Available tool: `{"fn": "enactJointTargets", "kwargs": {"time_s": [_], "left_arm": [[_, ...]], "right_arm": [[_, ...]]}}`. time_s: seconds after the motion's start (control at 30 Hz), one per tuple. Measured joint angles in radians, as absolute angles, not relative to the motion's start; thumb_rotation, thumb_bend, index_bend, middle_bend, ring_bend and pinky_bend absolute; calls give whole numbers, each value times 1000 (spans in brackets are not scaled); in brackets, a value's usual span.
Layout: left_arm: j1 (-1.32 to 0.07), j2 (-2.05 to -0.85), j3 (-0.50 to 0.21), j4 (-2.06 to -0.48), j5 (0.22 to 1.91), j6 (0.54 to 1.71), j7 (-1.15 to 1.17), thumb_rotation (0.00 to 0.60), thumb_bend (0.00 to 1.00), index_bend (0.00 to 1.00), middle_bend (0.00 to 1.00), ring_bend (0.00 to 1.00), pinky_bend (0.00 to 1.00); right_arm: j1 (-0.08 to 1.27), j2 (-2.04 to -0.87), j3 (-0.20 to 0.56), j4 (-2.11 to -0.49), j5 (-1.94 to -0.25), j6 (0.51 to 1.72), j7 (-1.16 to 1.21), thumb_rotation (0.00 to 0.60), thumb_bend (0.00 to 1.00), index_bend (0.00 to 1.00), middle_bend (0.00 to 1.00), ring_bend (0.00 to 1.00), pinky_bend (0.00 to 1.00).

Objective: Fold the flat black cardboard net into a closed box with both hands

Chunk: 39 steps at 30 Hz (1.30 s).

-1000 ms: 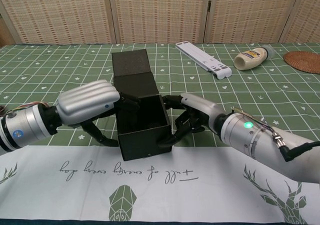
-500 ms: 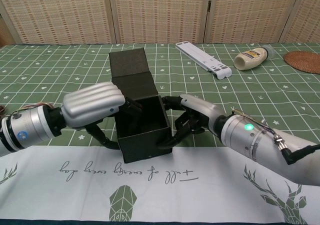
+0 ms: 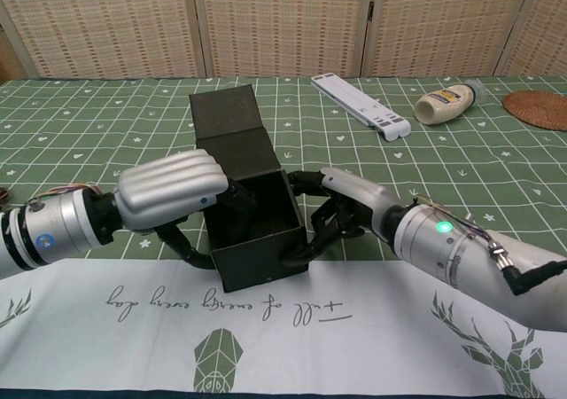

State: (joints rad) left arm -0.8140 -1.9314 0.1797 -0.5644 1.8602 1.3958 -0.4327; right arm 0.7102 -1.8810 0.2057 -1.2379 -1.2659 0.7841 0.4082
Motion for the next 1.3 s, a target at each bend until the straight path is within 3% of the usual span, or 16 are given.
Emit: {"fn": "enactJointTargets", "kwargs": {"time_s": [1.0, 1.3], "left_arm": [[-820, -1931, 191, -569, 1865, 1393, -425, 600, 337, 719, 691, 586, 722], [-806, -1923, 186, -578, 1854, 1403, -418, 600, 332, 544, 552, 560, 710]], "right_arm": [[704, -1884, 199, -1235, -1279, 784, 421, 600, 183, 267, 443, 818, 1000], [699, -1882, 200, -1234, -1280, 791, 428, 600, 183, 267, 443, 818, 1000]]}}
